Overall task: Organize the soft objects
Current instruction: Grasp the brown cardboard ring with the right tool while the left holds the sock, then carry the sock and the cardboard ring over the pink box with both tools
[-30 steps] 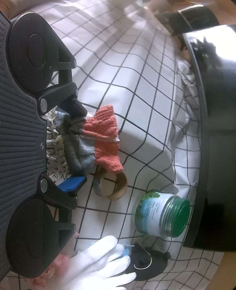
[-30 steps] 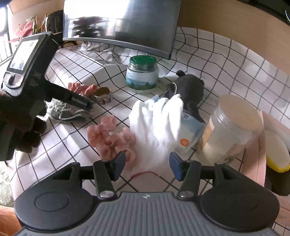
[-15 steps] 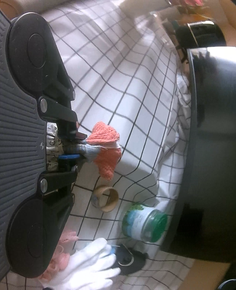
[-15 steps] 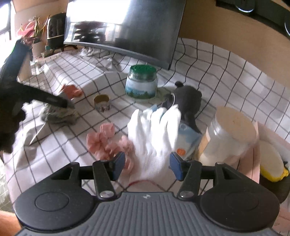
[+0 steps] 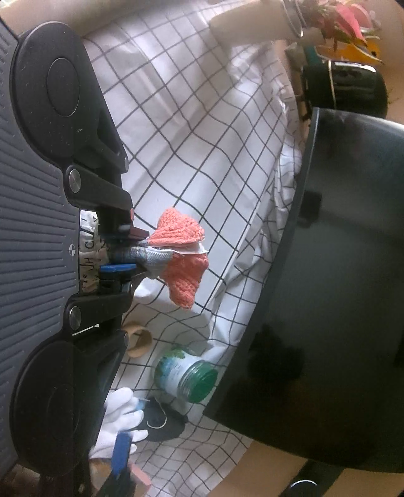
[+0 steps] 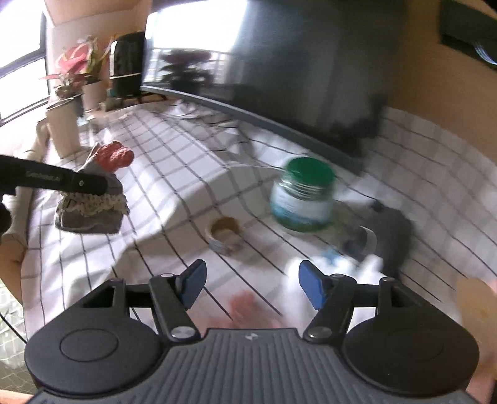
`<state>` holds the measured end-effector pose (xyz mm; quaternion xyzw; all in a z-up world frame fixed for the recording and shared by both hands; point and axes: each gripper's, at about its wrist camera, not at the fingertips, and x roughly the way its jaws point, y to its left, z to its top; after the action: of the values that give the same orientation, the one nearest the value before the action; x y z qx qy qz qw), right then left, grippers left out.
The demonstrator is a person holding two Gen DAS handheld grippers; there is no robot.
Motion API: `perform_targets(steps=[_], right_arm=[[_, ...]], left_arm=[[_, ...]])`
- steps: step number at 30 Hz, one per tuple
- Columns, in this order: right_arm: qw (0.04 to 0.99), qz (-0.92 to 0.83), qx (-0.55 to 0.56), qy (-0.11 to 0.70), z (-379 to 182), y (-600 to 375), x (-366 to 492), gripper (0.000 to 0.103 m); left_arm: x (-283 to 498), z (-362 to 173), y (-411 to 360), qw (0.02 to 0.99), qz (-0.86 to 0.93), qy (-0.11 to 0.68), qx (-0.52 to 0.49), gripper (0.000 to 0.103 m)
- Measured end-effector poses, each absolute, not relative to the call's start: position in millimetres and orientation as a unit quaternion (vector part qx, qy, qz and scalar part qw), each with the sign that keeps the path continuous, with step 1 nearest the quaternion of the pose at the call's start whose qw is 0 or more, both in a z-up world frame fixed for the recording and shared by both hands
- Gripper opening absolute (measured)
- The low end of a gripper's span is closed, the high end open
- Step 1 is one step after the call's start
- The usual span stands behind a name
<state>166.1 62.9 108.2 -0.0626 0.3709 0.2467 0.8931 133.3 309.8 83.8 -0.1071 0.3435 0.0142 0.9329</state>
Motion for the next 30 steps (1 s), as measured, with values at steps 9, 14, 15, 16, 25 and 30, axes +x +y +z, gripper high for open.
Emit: perform_targets(steps=[9,14,15,16,25,30], right_arm=[[0.859,0.24,-0.032,0.45,72,118,241,0.067],[0.851,0.232,-0.01,0.471,59,121,257,0.062],[0.852,0.231,-0.016,0.47,59,121,258,0.053],[0.852,0.234,-0.021,0.468,60,121,257,0.044],[0.873,0.235,-0.01,0.428,100,87,238,0.043],[0.897,0.214,0.006,0.387,140,49,220,0.043]], left_arm=[[127,81,328,0.931,0.002,0.347,-0.116,0.017],[132,80,331,0.928,-0.001,0.352,-0.117,0.017],[134,80,330,0.929,-0.003,0.353,-0.116,0.017],[136,81,328,0.929,-0.007,0.352,-0.113,0.017],[154,96,300,0.94,-0.042,0.327,-0.088,0.017],[168,119,278,0.949,-0.068,0.298,-0.078,0.017]])
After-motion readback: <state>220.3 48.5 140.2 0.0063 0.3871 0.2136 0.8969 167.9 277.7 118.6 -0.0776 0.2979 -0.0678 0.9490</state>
